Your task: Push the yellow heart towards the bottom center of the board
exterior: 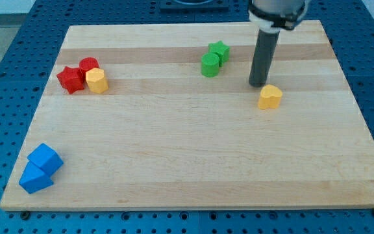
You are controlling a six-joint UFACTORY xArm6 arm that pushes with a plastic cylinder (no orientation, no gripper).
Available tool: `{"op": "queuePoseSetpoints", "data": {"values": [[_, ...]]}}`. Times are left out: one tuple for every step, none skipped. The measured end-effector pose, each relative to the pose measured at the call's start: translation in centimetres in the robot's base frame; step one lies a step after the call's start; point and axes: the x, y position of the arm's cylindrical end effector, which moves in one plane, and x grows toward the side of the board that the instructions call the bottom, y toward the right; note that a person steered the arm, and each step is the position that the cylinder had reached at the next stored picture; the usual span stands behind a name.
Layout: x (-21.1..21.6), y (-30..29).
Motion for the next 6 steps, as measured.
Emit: {"op": "queuePoseSetpoints", "data": {"values": [[0.8, 2.6], [5.1, 3.8], [7.2, 3.8], [7.8, 3.8], [8.0, 3.0], [8.1, 1.4]]}}
